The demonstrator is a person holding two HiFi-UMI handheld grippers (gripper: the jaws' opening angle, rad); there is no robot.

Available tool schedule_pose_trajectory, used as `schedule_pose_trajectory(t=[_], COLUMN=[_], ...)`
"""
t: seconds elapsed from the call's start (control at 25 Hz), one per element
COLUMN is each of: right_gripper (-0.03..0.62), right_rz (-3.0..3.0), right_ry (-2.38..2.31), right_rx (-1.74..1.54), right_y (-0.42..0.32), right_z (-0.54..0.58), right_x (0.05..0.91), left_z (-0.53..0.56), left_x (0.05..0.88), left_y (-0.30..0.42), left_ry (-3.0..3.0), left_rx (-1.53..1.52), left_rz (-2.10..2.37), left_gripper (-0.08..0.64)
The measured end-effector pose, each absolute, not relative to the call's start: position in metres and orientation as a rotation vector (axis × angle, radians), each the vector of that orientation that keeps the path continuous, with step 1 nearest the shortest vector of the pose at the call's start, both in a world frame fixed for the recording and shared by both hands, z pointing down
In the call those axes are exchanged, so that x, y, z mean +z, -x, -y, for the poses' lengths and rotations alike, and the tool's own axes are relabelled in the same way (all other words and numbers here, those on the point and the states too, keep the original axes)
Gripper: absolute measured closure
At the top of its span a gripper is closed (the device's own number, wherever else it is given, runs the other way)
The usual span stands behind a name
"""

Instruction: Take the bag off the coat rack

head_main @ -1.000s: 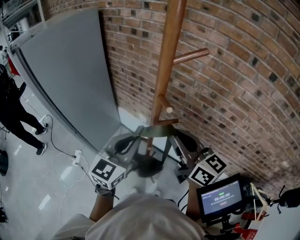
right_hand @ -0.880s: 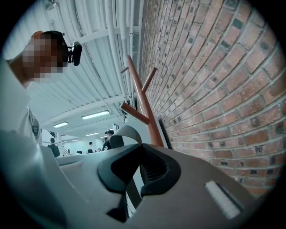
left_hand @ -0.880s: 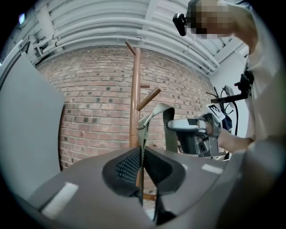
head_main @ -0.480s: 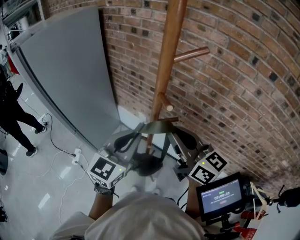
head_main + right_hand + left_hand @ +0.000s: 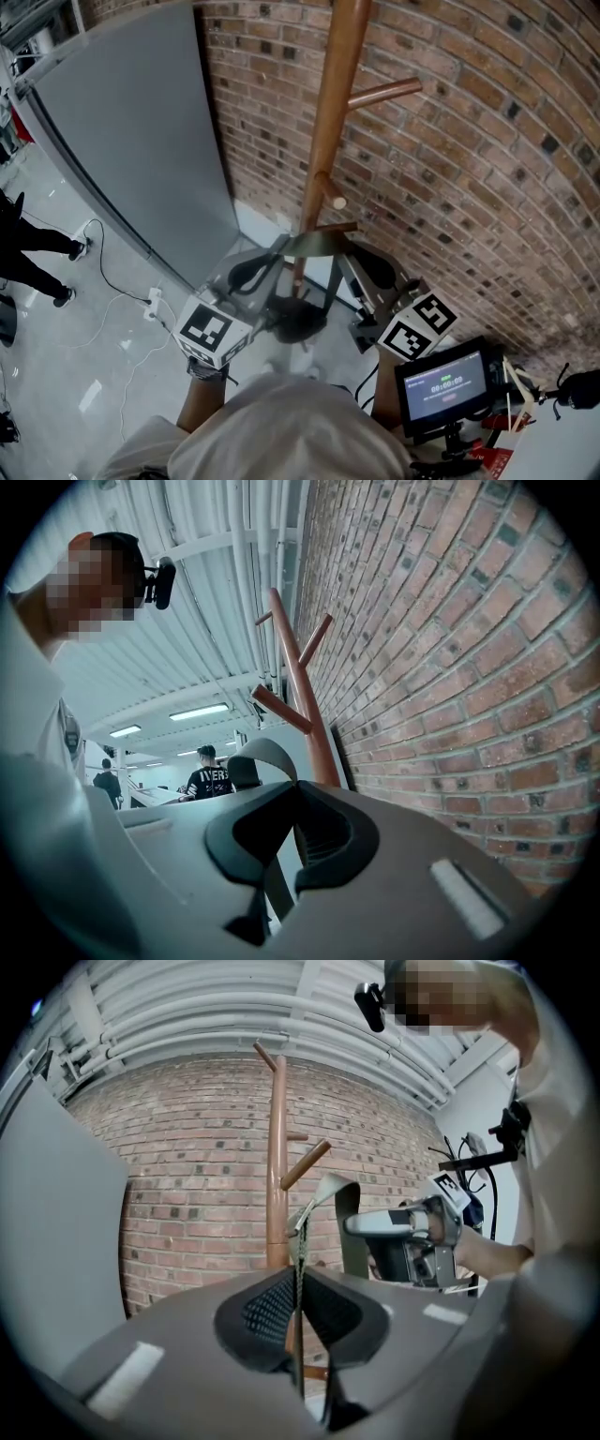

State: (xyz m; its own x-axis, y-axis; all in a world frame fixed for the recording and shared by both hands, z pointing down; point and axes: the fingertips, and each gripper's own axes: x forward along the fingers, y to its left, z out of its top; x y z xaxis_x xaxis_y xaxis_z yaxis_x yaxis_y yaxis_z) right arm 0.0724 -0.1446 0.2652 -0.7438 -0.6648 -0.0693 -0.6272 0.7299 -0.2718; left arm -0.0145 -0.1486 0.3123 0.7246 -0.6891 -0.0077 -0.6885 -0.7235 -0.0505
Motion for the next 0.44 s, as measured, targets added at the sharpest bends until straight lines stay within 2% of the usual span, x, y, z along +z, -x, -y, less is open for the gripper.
schedule_pose_trajectory(t=[0.44], right_gripper=[0.584], right_rz=[-2.781], right_ry=[1.036], right_rx=[-0.355], right_y=[-0.0727], right_z=[0.1449], right_x=[0.2707], left_z=[0.1495], left_x=[0.3165], left_y=[0.0126], left_ry=[2.872], left_rx=[-0.027], left_rz=[-1.154], left_gripper=[0.545])
